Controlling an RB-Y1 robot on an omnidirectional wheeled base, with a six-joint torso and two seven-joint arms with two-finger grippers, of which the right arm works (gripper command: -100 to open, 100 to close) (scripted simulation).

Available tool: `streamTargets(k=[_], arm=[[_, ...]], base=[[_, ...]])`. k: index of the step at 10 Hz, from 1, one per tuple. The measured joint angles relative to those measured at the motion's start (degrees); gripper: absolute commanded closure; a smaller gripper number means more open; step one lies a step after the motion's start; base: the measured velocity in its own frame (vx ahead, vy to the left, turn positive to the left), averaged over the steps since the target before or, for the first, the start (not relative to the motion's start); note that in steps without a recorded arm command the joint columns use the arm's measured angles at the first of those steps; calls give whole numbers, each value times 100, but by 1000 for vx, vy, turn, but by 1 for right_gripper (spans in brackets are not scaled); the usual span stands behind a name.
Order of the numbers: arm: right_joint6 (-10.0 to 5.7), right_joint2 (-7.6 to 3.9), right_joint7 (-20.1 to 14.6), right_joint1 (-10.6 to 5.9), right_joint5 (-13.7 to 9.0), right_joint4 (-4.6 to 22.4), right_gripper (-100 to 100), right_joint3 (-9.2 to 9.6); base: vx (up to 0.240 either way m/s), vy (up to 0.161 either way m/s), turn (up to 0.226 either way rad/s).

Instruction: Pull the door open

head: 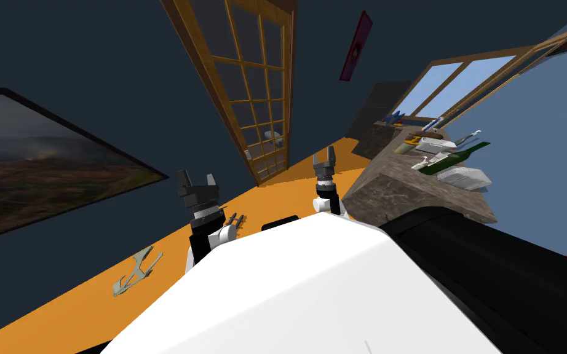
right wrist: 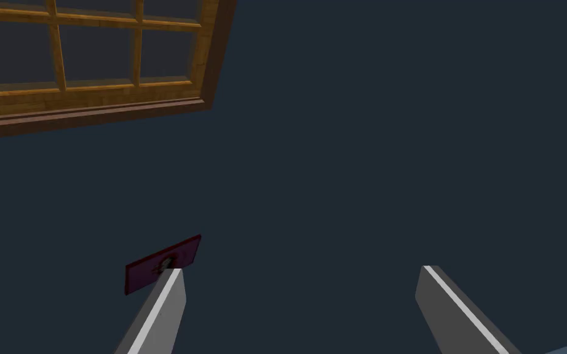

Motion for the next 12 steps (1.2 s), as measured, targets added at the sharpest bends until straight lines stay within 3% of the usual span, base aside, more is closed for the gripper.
streamTargets(k=[12], arm=[[-316,-220,-1163,-476,-523,1454,-100,-176]], base=[[86,9,149]])
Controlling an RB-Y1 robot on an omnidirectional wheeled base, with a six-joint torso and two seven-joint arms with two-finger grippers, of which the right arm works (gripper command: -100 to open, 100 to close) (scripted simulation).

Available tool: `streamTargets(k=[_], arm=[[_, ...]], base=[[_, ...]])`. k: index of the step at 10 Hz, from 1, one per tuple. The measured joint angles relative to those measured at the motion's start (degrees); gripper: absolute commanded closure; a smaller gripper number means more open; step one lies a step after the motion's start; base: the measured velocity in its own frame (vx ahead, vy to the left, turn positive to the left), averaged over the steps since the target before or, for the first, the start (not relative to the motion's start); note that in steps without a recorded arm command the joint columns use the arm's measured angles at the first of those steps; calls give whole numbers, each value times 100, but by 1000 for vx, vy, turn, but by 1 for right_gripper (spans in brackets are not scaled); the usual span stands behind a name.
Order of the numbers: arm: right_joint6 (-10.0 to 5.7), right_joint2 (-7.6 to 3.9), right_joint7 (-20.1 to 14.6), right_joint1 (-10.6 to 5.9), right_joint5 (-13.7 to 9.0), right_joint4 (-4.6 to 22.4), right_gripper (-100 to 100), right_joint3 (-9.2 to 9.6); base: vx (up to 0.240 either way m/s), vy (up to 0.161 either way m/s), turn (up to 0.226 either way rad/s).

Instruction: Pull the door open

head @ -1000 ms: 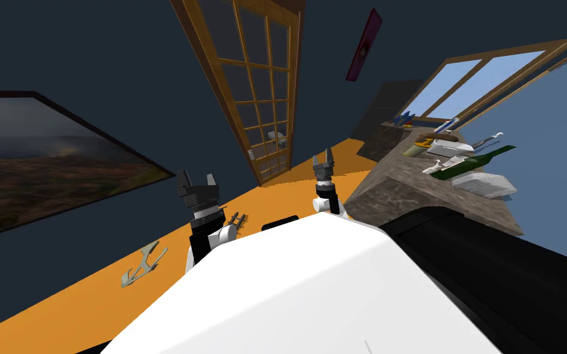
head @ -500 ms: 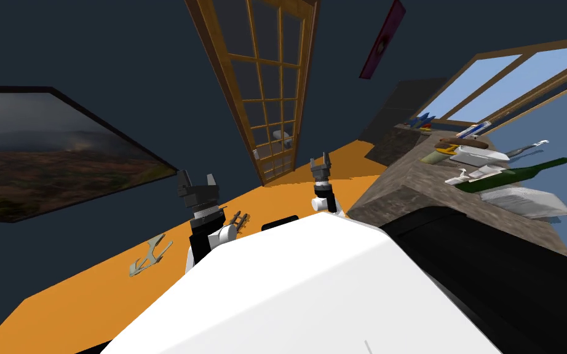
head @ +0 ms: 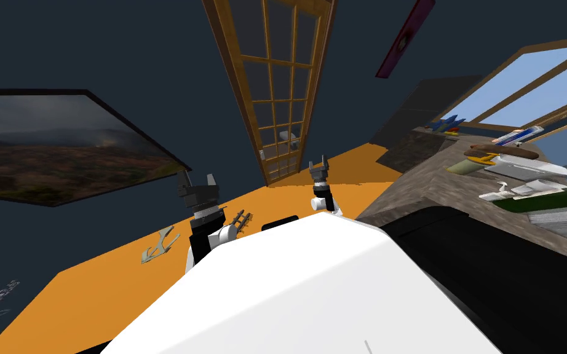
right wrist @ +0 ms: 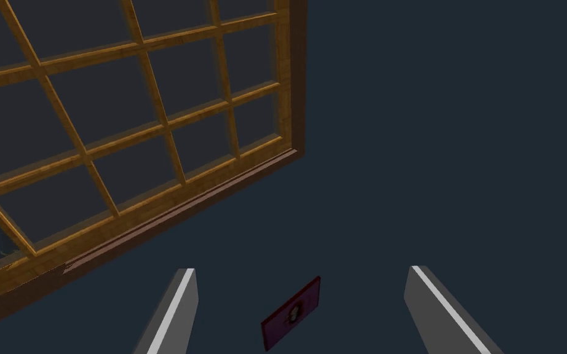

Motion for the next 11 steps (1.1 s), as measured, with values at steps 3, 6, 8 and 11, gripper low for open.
streamTargets(k=[3,6,8,11], arm=[[-101,-33,-341,-159,-152,454,-100,-44],[-193,-79,-731,-289,-326,898,-100,-100],[-259,-87,-981,-419,-436,1242,-100,-131],[-384,-122,-1405,-596,-626,1777,-100,-197]], base=[[102,8,164],[98,-7,181],[103,-5,201],[100,-14,186]])
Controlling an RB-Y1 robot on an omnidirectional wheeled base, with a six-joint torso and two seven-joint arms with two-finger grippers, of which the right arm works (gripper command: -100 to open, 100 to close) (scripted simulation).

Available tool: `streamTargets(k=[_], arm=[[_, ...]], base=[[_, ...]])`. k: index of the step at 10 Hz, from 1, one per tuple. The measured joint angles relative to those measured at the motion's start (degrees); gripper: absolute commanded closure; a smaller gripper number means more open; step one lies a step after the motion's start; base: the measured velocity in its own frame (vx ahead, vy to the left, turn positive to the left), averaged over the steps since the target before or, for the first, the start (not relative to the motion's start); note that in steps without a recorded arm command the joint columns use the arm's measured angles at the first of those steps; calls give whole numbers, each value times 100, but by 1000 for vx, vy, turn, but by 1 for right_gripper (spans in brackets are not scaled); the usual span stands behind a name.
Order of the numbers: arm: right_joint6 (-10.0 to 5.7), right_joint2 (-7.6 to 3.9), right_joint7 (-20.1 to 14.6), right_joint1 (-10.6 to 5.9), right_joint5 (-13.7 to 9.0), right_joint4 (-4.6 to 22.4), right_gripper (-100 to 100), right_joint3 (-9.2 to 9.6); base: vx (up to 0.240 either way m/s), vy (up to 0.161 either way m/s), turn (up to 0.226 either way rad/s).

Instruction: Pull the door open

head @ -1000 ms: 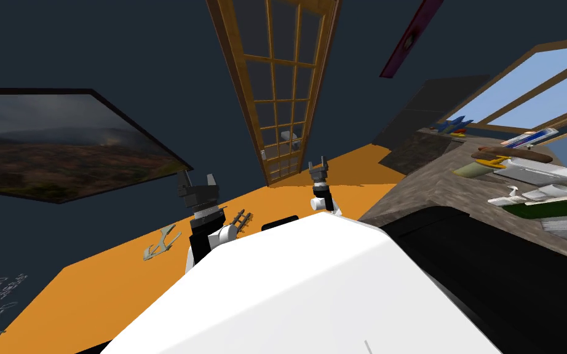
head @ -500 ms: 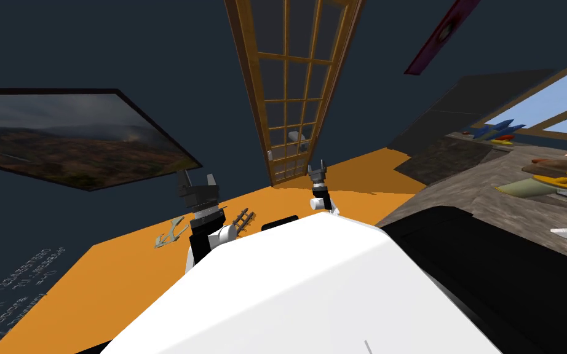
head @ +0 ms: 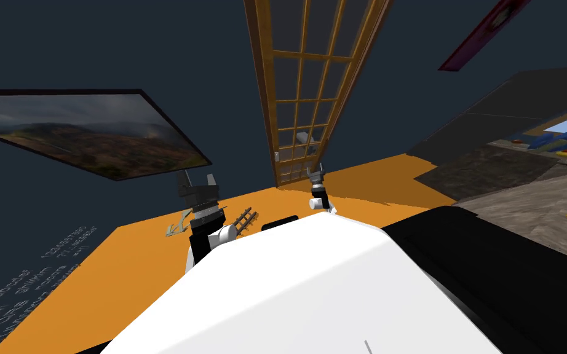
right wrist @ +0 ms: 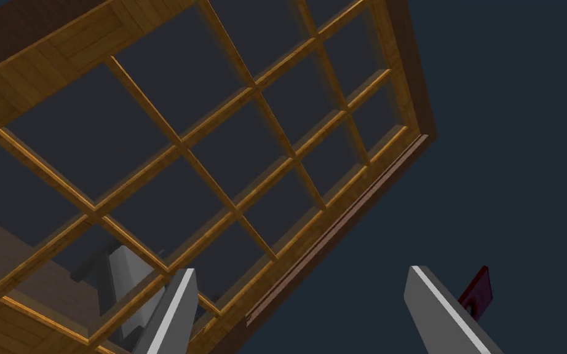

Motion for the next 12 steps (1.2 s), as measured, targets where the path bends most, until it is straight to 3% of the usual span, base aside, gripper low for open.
streamTargets(k=[4,9,12], arm=[[-160,-32,-574,-240,-255,721,-100,-83],[-273,-44,-1089,-414,-479,1297,-100,-151],[-379,-33,-1425,-574,-636,1746,-100,-198]], base=[[100,-19,211],[63,-17,111],[94,-24,209]])
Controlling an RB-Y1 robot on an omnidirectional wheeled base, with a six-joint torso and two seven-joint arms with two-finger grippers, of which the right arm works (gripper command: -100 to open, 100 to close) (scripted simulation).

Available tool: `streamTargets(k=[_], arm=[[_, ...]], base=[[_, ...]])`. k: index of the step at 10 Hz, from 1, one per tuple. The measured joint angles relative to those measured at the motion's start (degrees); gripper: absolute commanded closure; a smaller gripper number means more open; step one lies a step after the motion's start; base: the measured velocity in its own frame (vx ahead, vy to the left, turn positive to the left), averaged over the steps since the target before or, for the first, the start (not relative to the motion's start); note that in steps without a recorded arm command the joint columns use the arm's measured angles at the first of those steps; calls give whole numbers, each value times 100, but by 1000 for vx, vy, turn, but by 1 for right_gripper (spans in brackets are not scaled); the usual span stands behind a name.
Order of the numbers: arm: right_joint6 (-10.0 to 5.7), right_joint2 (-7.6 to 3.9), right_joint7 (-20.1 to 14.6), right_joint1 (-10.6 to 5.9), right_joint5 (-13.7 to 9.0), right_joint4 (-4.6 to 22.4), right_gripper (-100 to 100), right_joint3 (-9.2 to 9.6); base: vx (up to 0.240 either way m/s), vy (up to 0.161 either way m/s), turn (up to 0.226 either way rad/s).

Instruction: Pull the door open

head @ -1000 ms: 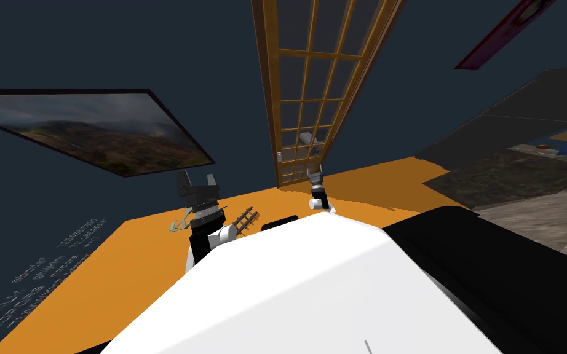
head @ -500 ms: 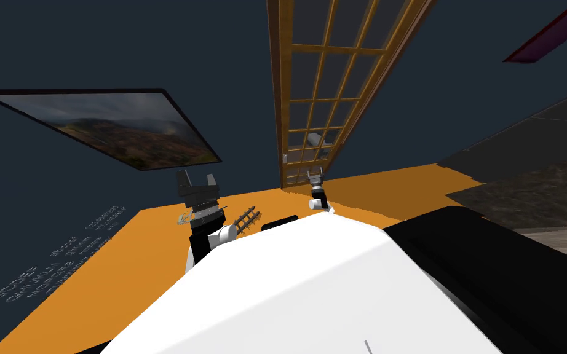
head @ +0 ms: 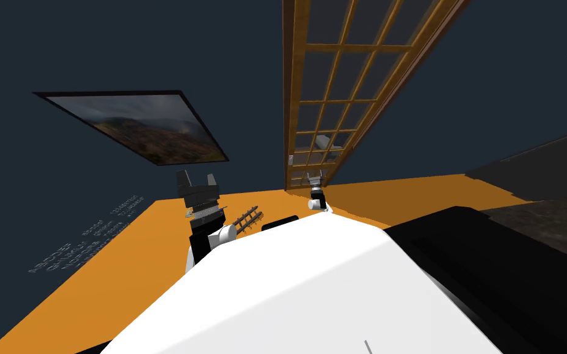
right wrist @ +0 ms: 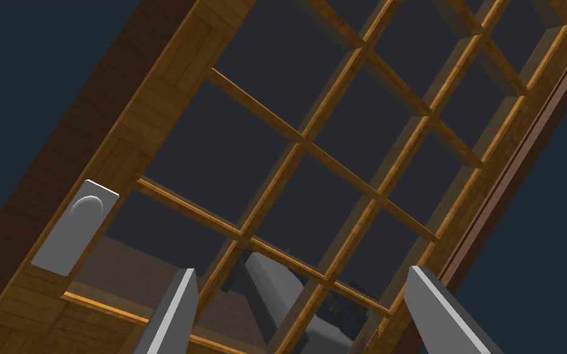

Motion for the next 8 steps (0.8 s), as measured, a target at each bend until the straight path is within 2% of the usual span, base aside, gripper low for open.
streamTargets(k=[2,5,7,8], arm=[[-42,12,-212,-41,-89,195,-100,-23],[-155,-40,-593,-225,-262,712,-100,-91],[-264,-30,-866,-348,-374,1107,-100,-121],[-266,-29,-995,-379,-438,1211,-100,-145]], base=[[60,-26,93],[83,-38,195],[95,-43,208],[93,-39,162]])
